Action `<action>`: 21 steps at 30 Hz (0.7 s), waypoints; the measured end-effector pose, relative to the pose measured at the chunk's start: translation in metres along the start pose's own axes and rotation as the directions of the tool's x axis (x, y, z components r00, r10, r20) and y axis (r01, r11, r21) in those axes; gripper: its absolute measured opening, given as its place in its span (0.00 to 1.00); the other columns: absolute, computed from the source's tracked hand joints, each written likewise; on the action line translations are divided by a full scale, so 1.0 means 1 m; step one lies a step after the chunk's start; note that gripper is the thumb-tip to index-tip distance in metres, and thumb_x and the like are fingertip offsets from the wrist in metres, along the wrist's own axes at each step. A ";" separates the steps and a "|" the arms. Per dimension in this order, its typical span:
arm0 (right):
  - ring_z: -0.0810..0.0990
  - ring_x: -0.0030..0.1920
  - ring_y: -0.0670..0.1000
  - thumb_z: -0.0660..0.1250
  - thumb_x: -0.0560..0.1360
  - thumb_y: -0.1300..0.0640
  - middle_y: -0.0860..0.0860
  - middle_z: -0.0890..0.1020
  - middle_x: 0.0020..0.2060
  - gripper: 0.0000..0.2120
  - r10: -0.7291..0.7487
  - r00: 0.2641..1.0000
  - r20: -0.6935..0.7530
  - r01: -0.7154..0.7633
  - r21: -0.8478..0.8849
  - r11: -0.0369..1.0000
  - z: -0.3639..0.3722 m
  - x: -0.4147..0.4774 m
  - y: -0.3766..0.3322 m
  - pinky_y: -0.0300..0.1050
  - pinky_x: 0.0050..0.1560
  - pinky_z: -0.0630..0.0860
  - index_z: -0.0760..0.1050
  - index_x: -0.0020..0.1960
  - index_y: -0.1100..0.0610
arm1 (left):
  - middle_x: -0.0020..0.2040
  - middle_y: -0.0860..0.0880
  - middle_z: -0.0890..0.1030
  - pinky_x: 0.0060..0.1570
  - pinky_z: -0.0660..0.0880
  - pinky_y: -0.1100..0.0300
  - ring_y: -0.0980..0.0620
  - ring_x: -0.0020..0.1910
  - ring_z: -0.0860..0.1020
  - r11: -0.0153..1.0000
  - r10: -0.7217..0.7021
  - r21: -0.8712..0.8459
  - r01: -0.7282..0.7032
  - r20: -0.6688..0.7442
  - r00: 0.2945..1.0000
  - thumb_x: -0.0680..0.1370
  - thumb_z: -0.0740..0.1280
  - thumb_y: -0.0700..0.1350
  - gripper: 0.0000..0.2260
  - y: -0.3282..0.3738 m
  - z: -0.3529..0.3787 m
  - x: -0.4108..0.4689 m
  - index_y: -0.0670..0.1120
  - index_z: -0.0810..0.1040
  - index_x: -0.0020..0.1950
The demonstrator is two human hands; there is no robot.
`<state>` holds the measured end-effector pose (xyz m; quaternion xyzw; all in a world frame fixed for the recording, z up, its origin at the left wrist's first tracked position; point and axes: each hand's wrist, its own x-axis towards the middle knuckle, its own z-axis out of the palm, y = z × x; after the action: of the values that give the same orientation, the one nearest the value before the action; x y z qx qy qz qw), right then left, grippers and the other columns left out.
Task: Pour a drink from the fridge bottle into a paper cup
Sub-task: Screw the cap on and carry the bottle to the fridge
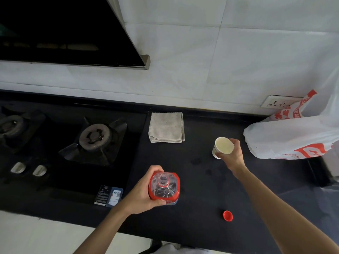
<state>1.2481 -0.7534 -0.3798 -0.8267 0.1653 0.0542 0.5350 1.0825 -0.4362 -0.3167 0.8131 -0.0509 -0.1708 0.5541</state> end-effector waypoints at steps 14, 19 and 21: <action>0.74 0.59 0.53 0.78 0.66 0.65 0.48 0.72 0.58 0.37 0.051 0.998 -0.023 -0.050 0.040 0.998 0.006 -0.007 -0.001 0.47 0.53 0.72 0.63 0.69 0.52 | 0.66 0.57 0.70 0.57 0.80 0.57 0.55 0.69 0.71 0.999 -0.022 -0.040 0.022 -0.004 1.000 0.68 0.80 0.40 0.38 -0.007 0.000 -0.002 0.52 0.62 0.70; 0.71 0.60 0.51 0.79 0.67 0.66 0.51 0.71 0.59 0.50 0.095 0.995 -0.019 -0.095 0.026 0.995 -0.009 -0.030 0.004 0.54 0.61 0.75 0.51 0.78 0.52 | 0.65 0.57 0.70 0.57 0.80 0.56 0.56 0.68 0.72 0.998 -0.026 -0.056 0.027 0.015 1.000 0.67 0.80 0.40 0.38 -0.005 -0.002 -0.002 0.53 0.62 0.70; 0.71 0.60 0.50 0.79 0.68 0.63 0.52 0.71 0.60 0.49 0.076 0.996 -0.037 -0.077 -0.015 0.997 -0.019 -0.047 0.010 0.51 0.59 0.76 0.52 0.78 0.51 | 0.65 0.56 0.70 0.56 0.80 0.58 0.57 0.67 0.72 0.998 -0.023 -0.060 0.024 0.015 1.000 0.67 0.80 0.39 0.38 -0.005 -0.002 -0.002 0.53 0.63 0.69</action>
<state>1.1991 -0.7636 -0.3678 -0.8250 0.2062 0.0607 0.5226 1.0812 -0.4321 -0.3198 0.7955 -0.0402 -0.1845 0.5758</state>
